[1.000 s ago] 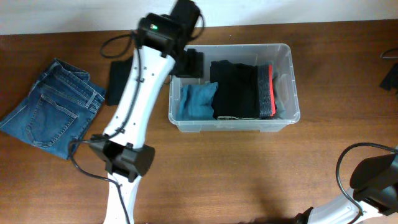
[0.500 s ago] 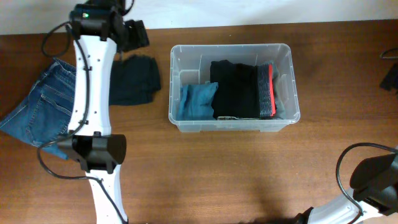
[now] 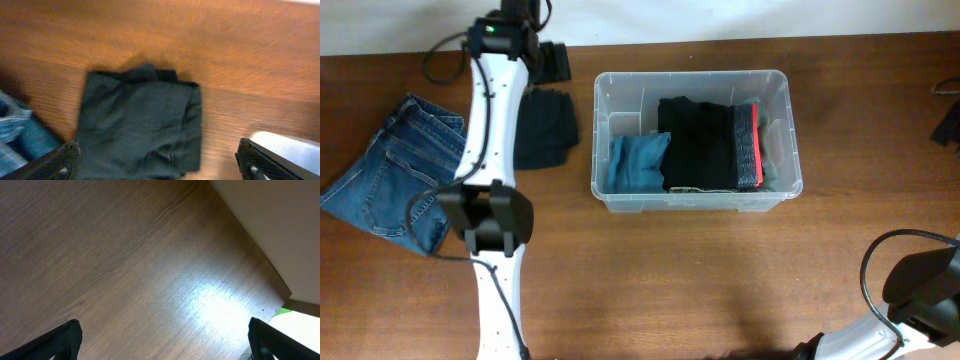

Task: Pack container
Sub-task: 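Move the left gripper to the black pants and grasp them, then lift the black pants and carry them over the bin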

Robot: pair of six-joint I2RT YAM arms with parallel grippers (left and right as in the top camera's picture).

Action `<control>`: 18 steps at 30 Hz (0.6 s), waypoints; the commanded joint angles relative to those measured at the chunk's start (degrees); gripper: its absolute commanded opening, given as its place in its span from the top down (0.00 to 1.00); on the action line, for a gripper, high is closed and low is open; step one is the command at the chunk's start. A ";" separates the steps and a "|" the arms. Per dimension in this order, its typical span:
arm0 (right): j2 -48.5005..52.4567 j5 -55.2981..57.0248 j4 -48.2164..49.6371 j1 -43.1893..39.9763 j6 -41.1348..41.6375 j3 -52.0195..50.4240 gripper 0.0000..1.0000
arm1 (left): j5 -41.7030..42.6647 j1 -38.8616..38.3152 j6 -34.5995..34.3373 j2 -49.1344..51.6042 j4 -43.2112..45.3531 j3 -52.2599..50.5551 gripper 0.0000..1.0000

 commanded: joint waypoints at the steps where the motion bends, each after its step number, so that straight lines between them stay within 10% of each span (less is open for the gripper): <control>1: -0.02 0.81 0.04 0.04 0.42 0.22 0.02 | -0.04 1.11 1.31 5.31 0.37 -0.61 0.01; 15: -0.02 0.81 0.04 0.04 0.42 0.22 0.02 | -0.02 2.27 1.49 17.25 -1.40 -0.63 0.01; 18: -0.02 0.81 0.04 0.04 0.42 0.22 0.02 | 0.00 2.27 1.49 17.18 -2.21 -0.59 0.18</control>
